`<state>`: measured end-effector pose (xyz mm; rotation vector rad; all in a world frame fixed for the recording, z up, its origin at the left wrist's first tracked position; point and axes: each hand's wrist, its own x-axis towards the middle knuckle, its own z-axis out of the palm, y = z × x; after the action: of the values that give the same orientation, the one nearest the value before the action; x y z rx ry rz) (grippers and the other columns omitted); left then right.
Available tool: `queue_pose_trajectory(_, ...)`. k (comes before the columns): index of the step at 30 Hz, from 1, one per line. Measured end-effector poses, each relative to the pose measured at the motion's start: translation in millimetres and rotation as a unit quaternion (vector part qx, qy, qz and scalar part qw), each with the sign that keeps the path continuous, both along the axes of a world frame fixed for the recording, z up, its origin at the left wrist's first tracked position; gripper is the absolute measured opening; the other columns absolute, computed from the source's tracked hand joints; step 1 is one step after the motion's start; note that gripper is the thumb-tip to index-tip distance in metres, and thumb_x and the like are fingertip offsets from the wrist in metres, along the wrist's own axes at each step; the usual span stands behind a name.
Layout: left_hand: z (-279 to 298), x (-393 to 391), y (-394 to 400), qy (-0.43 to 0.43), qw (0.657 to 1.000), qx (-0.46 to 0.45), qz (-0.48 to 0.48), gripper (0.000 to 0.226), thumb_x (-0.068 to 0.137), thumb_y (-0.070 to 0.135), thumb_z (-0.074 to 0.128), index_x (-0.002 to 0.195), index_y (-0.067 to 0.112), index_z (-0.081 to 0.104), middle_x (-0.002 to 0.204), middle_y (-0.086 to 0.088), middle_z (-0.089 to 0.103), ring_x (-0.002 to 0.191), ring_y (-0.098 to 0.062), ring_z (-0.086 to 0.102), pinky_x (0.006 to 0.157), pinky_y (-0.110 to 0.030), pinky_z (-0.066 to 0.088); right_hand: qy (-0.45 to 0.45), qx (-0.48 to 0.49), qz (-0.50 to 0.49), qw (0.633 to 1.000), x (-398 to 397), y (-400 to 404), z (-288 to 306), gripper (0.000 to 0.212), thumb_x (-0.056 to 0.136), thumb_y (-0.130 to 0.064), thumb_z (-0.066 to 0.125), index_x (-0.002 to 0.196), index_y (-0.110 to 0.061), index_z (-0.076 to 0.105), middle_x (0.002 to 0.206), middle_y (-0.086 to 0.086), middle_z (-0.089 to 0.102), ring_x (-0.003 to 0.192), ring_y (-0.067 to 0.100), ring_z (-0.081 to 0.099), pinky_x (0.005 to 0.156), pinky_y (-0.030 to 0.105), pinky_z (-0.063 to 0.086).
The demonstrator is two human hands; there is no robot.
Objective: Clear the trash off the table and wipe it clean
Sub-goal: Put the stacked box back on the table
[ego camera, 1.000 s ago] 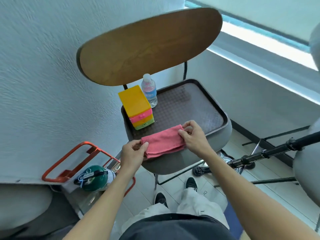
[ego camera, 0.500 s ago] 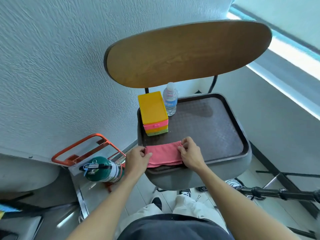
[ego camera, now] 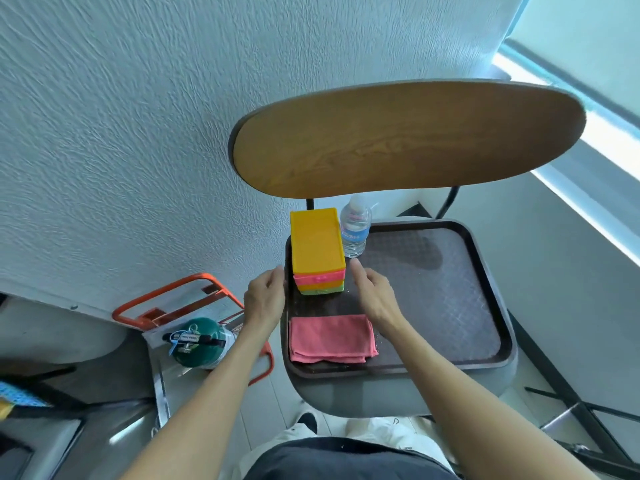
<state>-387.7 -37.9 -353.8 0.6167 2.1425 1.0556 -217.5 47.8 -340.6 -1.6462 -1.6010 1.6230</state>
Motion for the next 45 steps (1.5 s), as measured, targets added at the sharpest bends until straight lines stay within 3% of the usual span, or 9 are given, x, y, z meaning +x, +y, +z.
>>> queue_pose_trajectory(2, 4, 2, 8, -0.034, 0.999, 0.013, 0.003, 0.036, 0.092, 0.057, 0.036, 0.075, 0.032, 0.055, 0.097, -0.010, 0.068, 0.098, -0.030, 0.063, 0.089, -0.050, 0.049, 0.035, -0.028, 0.011, 0.999, -8, 5, -2, 0.053, 0.094, -0.067, 0.040, 0.095, -0.019, 0.063, 0.090, -0.007, 0.062, 0.088, 0.009, 0.058, 0.082, 0.033, 0.045)
queue_pose_trajectory(4, 6, 2, 14, -0.070, 0.997, 0.020, 0.003, 0.046, 0.085, 0.068, 0.034, 0.074, 0.033, 0.061, 0.099, -0.005, 0.071, 0.099, -0.025, 0.065, 0.091, -0.051, 0.050, 0.050, -0.056, 0.022, 0.997, -14, 8, -2, 0.086, 0.080, -0.083, 0.039, 0.125, -0.014, 0.062, 0.119, -0.002, 0.065, 0.112, 0.016, 0.059, 0.102, 0.041, 0.044)
queue_pose_trajectory(6, 8, 5, 17, -0.108, 0.994, 0.029, -0.006, 0.047, 0.088, 0.068, 0.036, 0.081, 0.034, 0.068, 0.101, 0.000, 0.072, 0.100, -0.021, 0.066, 0.093, -0.047, 0.050, 0.048, -0.064, 0.030, 0.996, -17, 9, 0, 0.092, 0.078, -0.085, 0.039, 0.133, -0.013, 0.059, 0.124, 0.000, 0.063, 0.113, 0.016, 0.057, 0.106, 0.042, 0.042)
queue_pose_trajectory(12, 8, 12, 21, -0.183, 0.982, 0.035, -0.002, 0.031, 0.101, 0.049, 0.036, 0.107, 0.030, 0.060, 0.109, -0.001, 0.068, 0.102, -0.018, 0.063, 0.086, -0.037, 0.046, 0.068, -0.082, 0.033, 0.994, -23, 9, 0, 0.068, 0.088, -0.073, 0.042, 0.122, -0.018, 0.062, 0.123, 0.004, 0.066, 0.113, 0.020, 0.060, 0.107, 0.046, 0.042)
queue_pose_trajectory(15, 7, 11, 23, -0.190, 0.981, 0.032, 0.003, 0.031, 0.101, 0.048, 0.037, 0.106, 0.028, 0.060, 0.105, -0.003, 0.067, 0.100, -0.019, 0.063, 0.088, -0.039, 0.048, 0.071, -0.095, 0.029, 0.993, -25, 10, 0, 0.069, 0.076, -0.079, 0.043, 0.114, -0.024, 0.062, 0.121, 0.002, 0.067, 0.112, 0.019, 0.062, 0.106, 0.045, 0.043)
queue_pose_trajectory(26, 11, 9, 22, -0.192, 0.981, 0.024, 0.010, 0.037, 0.099, 0.051, 0.039, 0.112, 0.023, 0.060, 0.110, -0.008, 0.068, 0.103, -0.022, 0.063, 0.088, -0.039, 0.049, 0.090, -0.117, 0.029, 0.989, -26, 10, 5, 0.030, 0.098, -0.054, 0.044, 0.105, -0.028, 0.056, 0.119, 0.001, 0.065, 0.111, 0.019, 0.060, 0.094, 0.036, 0.037)
queue_pose_trajectory(31, 20, 8, 16, -0.190, 0.981, 0.031, 0.024, 0.042, 0.099, 0.051, 0.040, 0.114, 0.018, 0.062, 0.111, -0.009, 0.068, 0.103, -0.024, 0.064, 0.088, -0.038, 0.050, 0.100, -0.116, 0.035, 0.988, -28, 3, 13, 0.046, 0.098, -0.054, 0.043, 0.125, -0.020, 0.058, 0.124, 0.001, 0.063, 0.114, 0.018, 0.057, 0.095, 0.035, 0.036)
queue_pose_trajectory(38, 34, 4, 2, -0.168, 0.985, 0.037, 0.012, 0.056, 0.089, 0.062, 0.044, 0.106, 0.017, 0.070, 0.102, -0.005, 0.072, 0.099, -0.021, 0.067, 0.088, -0.040, 0.053, 0.101, -0.105, 0.037, 0.989, -29, -11, 27, 0.042, 0.099, -0.054, 0.042, 0.120, -0.021, 0.056, 0.125, 0.003, 0.064, 0.113, 0.018, 0.059, 0.105, 0.042, 0.040)
queue_pose_trajectory(45, 57, 2, -12, -0.146, 0.987, 0.069, -0.019, 0.042, 0.102, 0.046, 0.037, 0.090, 0.021, 0.069, 0.088, 0.001, 0.070, 0.075, -0.003, 0.067, 0.062, -0.019, 0.050, 0.110, -0.083, 0.022, 0.990, -29, -32, 56, 0.038, 0.101, -0.051, 0.038, 0.118, -0.021, 0.054, 0.115, -0.002, 0.061, 0.093, 0.001, 0.055, 0.083, 0.031, 0.039)
